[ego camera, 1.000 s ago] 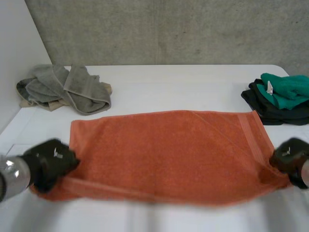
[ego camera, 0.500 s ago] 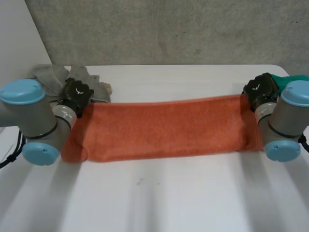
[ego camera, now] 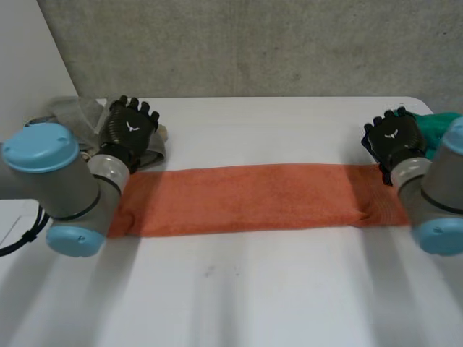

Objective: Fold the laundry.

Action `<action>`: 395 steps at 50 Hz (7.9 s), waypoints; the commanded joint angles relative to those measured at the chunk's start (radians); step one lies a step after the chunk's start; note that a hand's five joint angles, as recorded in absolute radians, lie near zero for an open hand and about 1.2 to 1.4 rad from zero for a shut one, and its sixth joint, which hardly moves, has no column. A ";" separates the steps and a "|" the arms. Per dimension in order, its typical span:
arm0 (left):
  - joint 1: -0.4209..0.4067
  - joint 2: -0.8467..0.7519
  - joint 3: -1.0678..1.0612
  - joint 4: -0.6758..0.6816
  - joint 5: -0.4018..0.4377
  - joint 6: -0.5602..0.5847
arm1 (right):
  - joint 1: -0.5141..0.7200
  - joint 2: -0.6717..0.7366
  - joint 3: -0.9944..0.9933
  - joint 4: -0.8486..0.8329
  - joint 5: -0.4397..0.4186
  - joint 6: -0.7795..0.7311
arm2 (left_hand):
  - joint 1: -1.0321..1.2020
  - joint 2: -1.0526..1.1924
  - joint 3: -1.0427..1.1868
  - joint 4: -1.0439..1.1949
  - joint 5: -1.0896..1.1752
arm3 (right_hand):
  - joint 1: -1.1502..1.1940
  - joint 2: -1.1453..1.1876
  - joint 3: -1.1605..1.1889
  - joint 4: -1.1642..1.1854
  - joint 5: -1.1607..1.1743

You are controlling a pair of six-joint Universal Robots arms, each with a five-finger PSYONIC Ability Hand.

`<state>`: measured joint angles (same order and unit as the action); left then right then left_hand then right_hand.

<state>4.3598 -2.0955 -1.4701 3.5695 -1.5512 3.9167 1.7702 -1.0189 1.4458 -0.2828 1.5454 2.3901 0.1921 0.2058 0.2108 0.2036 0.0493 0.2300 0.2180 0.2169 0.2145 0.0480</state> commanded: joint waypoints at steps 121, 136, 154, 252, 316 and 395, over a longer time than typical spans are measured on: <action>-0.164 0.195 -0.156 -0.008 -0.036 -0.329 | 0.583 0.152 -0.025 -0.093 -0.255 0.078 | -0.018 -0.031 -0.036 -0.029 -0.049 | 0.483 0.495 0.496 0.498 0.490; -0.239 0.169 -0.067 -0.041 -0.055 -0.503 | 0.301 -0.116 0.019 0.060 -0.186 0.713 | -0.011 -0.025 -0.030 -0.022 -0.043 | 0.072 0.084 0.085 0.088 0.080; -0.333 -0.075 0.042 -0.342 -0.213 -0.579 | 0.334 0.206 -0.269 0.373 -0.289 0.709 | -0.018 -0.031 -0.036 -0.029 -0.049 | -0.055 -0.044 -0.042 -0.040 -0.048; -0.151 0.147 0.281 -0.425 0.441 -0.543 | 0.244 0.022 -0.205 -0.289 -0.151 0.426 | -0.008 -0.022 -0.027 -0.019 -0.040 | 1.166 1.178 1.179 1.182 1.174; -0.238 0.164 0.234 -0.419 0.433 -0.548 | -0.825 0.076 -0.151 -0.238 -0.814 0.594 | -0.005 -0.019 -0.024 -0.016 -0.037 | -0.055 -0.044 -0.042 -0.040 -0.048; -0.066 0.106 0.028 0.164 0.431 -0.540 | -0.160 -0.510 0.547 -0.133 -0.375 0.219 | 1.204 1.190 1.185 1.193 1.172 | -0.055 -0.044 -0.042 -0.040 -0.048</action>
<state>4.4388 -2.1605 -1.2776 3.7834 -1.1301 3.5241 1.6094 -1.5025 2.0119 -0.4433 1.1324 2.6034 1.0902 1.1872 1.1800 1.1974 0.9420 0.2303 0.2171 0.2160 0.2140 0.0479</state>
